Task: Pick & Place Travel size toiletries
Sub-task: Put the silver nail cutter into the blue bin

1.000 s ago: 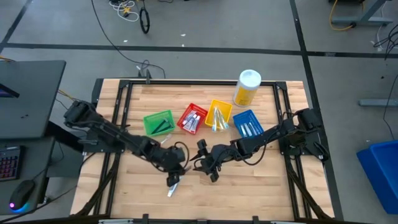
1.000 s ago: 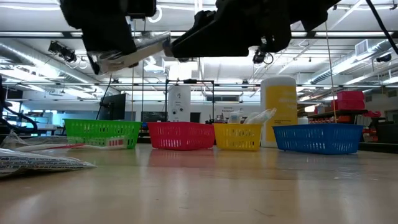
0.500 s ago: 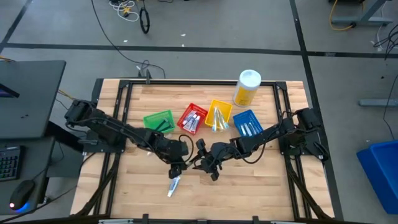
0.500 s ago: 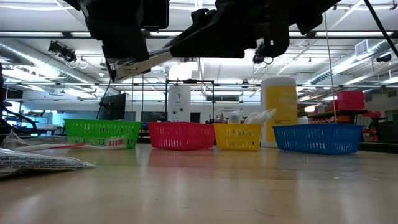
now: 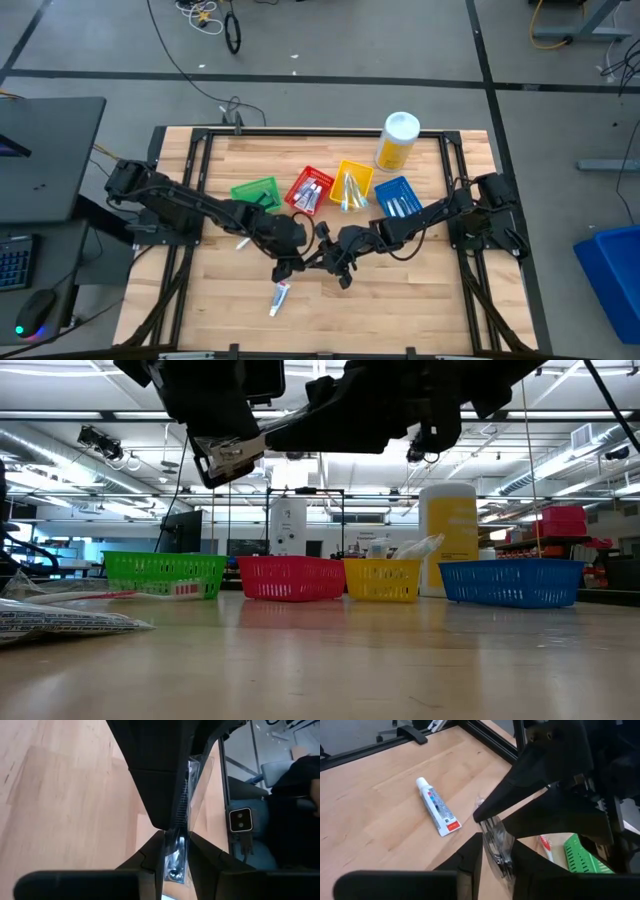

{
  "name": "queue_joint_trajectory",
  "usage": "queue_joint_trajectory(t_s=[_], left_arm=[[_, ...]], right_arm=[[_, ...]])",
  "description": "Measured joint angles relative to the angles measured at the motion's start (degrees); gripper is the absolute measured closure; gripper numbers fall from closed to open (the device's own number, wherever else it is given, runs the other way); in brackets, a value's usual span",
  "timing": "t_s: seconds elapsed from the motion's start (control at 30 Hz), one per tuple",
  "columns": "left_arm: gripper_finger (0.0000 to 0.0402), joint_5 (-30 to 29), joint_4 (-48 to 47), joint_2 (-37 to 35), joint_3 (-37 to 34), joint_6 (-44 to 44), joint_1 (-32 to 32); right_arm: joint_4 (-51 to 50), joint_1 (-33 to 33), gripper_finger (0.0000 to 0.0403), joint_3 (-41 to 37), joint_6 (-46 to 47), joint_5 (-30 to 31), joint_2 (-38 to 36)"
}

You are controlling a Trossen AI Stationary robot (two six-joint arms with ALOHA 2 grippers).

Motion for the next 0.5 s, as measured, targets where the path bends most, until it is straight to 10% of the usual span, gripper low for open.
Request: queue_joint_trajectory(t_s=[0.5], left_arm=[[0.0325, 0.4, 0.0, 0.0, 0.0, -0.6, 0.3]], right_arm=[[0.1, 0.0, 0.0360, 0.0, -1.1, -0.8, 0.0]])
